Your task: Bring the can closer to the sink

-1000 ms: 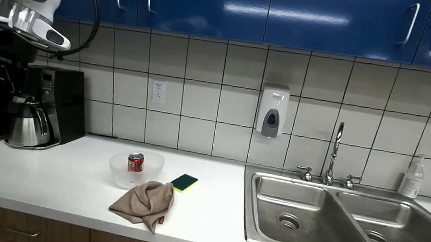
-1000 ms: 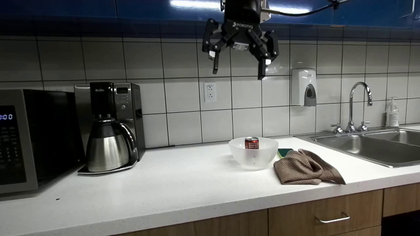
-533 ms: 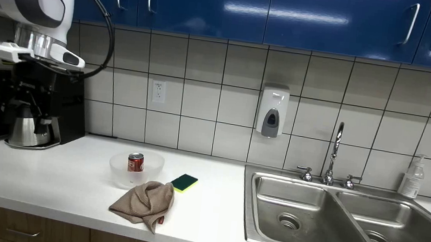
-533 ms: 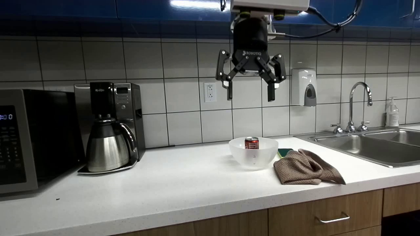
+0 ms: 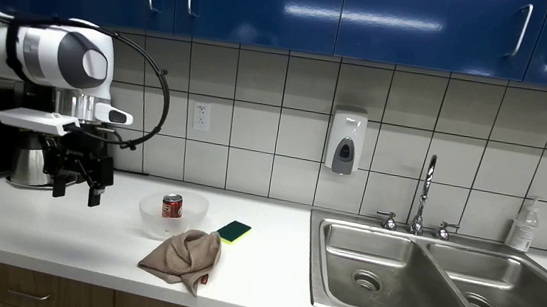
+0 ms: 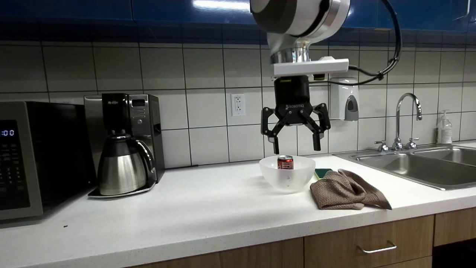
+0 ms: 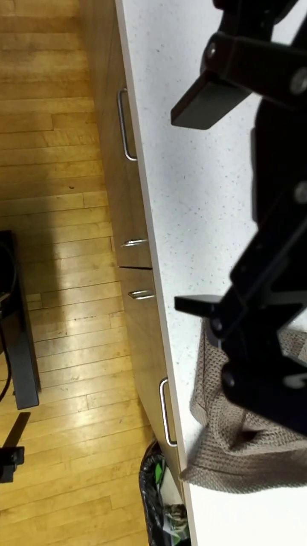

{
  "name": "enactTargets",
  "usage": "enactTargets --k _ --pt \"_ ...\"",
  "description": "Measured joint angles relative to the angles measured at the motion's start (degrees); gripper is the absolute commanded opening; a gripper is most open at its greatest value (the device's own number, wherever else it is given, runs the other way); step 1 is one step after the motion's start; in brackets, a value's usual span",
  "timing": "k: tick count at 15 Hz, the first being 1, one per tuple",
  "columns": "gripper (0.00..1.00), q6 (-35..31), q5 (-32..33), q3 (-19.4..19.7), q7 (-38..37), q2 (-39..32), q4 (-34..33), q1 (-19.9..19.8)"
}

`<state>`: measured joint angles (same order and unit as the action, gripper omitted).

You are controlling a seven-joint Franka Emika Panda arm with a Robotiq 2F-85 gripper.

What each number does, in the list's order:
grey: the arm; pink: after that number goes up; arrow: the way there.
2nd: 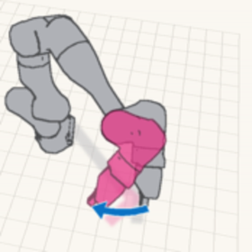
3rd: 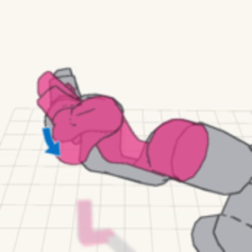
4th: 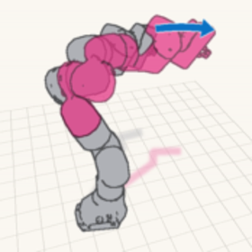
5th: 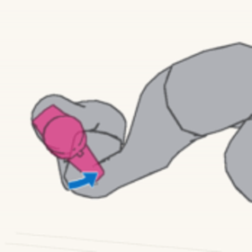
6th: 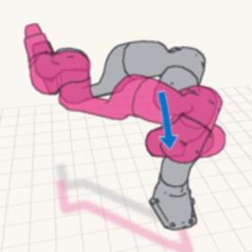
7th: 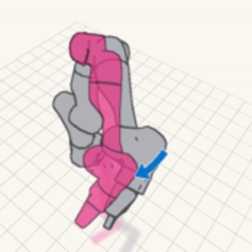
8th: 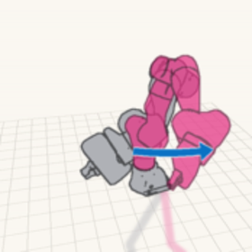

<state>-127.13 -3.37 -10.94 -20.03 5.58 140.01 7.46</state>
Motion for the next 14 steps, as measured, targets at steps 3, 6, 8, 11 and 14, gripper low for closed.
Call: enactTargets --k 3,6,8,11,14 --pt "1.00 -3.91 3.73 1.86 -3.44 -5.05 -1.60 -0.85" --pt "1.00 -5.88 6.94 4.27 -6.88 -10.32 -4.73 -1.05" --pt "1.00 -6.27 8.01 5.57 -8.56 -13.48 -7.46 -1.03" --pt "1.00 -6.30 8.16 7.17 -9.72 -17.33 -12.33 -0.95" --pt "1.00 -6.26 8.16 8.50 -10.55 -20.16 -17.72 -0.66"
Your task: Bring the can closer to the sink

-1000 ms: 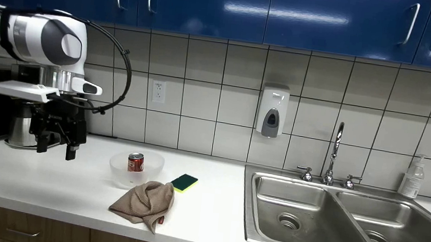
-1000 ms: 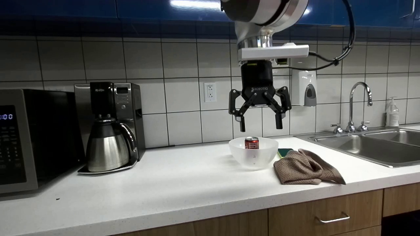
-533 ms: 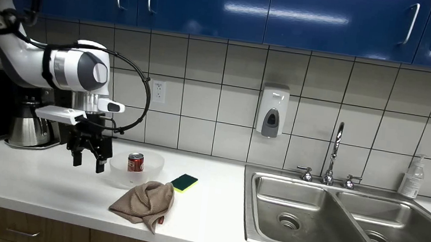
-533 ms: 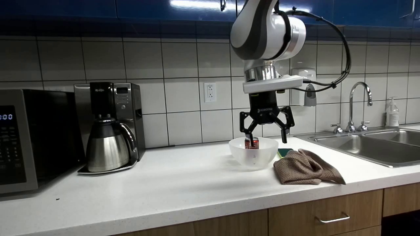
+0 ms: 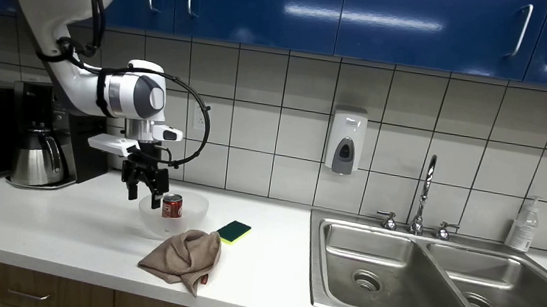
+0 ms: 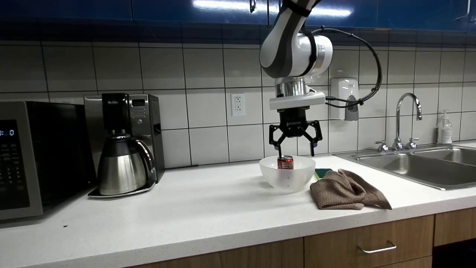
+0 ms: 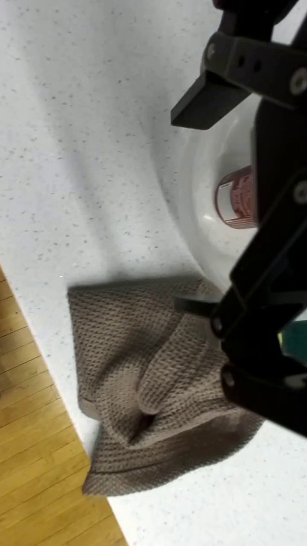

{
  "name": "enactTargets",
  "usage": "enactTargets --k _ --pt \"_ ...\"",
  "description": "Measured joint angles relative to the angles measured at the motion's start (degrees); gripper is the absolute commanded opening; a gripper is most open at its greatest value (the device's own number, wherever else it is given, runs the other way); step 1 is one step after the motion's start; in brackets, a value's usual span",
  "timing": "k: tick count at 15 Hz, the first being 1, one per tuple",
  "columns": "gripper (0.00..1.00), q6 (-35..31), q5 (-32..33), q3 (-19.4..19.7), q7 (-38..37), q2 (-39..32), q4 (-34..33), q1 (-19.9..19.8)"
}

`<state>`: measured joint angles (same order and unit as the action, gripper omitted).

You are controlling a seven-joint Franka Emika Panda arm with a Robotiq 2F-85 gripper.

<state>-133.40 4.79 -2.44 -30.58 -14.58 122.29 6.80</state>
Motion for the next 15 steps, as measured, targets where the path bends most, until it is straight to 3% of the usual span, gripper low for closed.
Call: enactTargets --k 6,15 --pt "1.00 0.02 1.03 3.01 -1.53 -5.68 -7.80 0.92" --pt "1.00 0.01 1.29 5.07 -1.67 -11.89 -14.33 1.35"
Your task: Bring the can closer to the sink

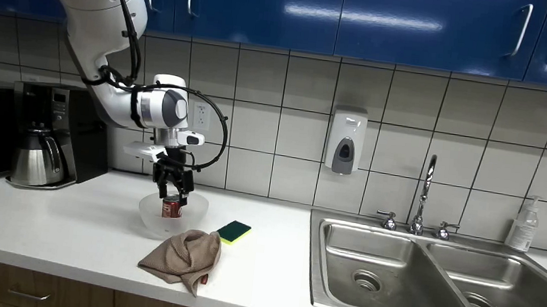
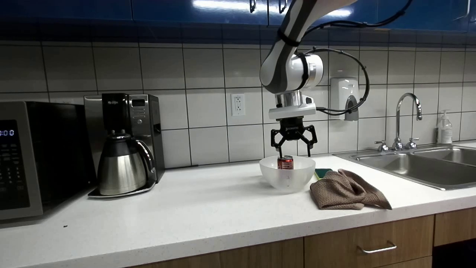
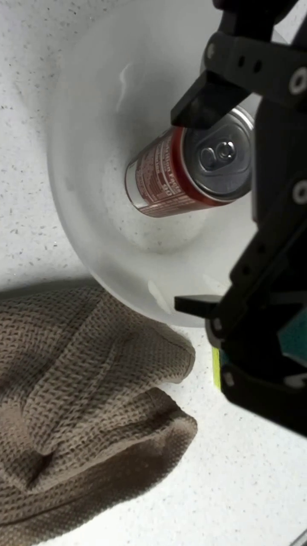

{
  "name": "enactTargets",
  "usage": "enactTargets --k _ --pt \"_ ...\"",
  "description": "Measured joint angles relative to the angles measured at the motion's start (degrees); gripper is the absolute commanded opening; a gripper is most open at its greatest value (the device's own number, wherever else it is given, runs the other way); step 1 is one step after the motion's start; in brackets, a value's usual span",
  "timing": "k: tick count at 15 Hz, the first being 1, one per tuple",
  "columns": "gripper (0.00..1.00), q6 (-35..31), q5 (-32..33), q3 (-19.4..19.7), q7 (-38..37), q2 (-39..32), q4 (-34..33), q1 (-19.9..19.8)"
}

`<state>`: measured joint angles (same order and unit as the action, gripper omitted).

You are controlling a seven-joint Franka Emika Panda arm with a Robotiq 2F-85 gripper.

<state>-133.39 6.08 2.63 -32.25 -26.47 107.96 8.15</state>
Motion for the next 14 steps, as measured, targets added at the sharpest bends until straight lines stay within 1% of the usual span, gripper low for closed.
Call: enactTargets --k 8,14 --pt "1.00 -0.01 -0.24 0.32 0.00 -2.66 -4.03 0.06" --pt "1.00 -0.02 -0.57 0.29 0.00 -4.18 -6.25 1.05"
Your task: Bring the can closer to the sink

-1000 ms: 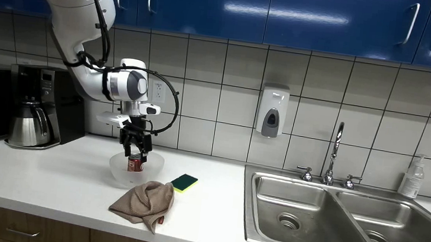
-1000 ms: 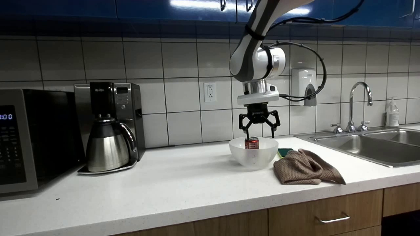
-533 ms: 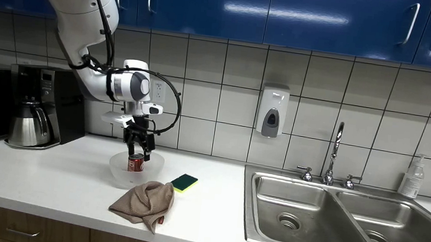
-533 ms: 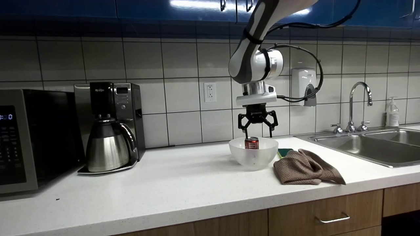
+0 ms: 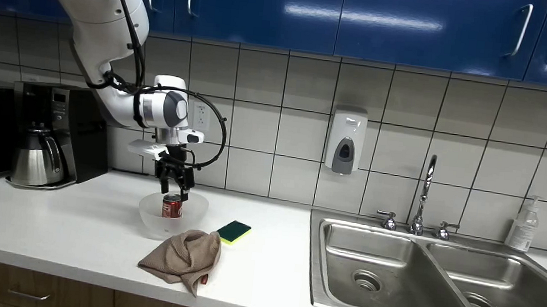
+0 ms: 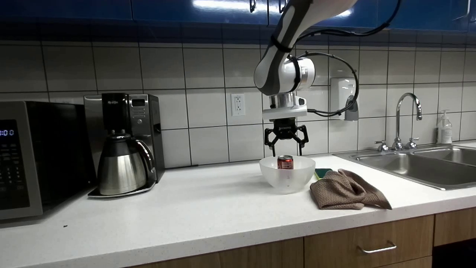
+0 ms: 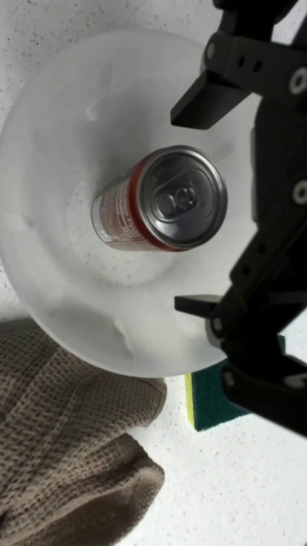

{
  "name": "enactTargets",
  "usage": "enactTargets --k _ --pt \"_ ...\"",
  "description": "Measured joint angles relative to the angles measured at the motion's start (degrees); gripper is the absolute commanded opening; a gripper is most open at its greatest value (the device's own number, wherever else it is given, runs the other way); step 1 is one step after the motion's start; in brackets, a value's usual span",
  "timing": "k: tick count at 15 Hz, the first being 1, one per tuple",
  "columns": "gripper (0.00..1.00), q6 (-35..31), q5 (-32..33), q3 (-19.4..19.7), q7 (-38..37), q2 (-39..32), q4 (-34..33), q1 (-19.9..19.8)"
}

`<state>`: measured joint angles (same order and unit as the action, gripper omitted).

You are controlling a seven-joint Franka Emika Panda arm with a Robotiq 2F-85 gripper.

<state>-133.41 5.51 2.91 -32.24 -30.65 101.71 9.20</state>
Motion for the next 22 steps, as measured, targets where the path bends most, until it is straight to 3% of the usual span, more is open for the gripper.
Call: enactTargets --k 22 --pt "1.00 -3.00 -0.25 0.26 0.03 -5.72 -1.82 1.70"
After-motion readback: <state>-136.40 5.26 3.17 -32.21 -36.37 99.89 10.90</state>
